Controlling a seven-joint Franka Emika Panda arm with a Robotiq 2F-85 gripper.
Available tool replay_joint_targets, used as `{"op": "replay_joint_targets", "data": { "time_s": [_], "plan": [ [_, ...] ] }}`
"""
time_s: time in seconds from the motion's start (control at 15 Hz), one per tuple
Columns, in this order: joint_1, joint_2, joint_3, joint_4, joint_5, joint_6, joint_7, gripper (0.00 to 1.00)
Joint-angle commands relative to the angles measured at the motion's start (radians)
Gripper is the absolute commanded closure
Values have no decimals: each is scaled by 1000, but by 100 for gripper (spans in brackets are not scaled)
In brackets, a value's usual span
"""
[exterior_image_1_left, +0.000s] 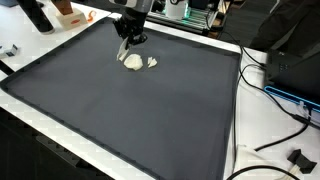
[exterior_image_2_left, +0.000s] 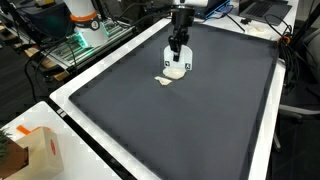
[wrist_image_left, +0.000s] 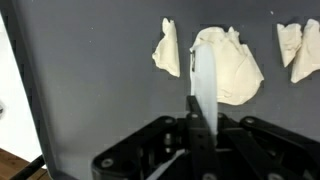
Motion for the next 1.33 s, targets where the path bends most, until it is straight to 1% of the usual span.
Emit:
{"op": "replay_joint_targets", "data": {
  "time_s": [0.0, 0.33, 0.53, 0.87, 1.13, 1.27],
  "plan": [
    [-4, -49, -3, -54, 82, 44, -110, 99],
    [-9, -84, 4, -80, 188, 68, -278, 99],
    [-17, -106, 16, -97, 272, 75, -397, 99],
    [-23, -143, 38, -111, 423, 57, -586, 99],
    [-24, -191, 51, -131, 517, 36, -705, 99],
    [-21, -222, 52, -145, 545, 14, -740, 99]
  ]
}}
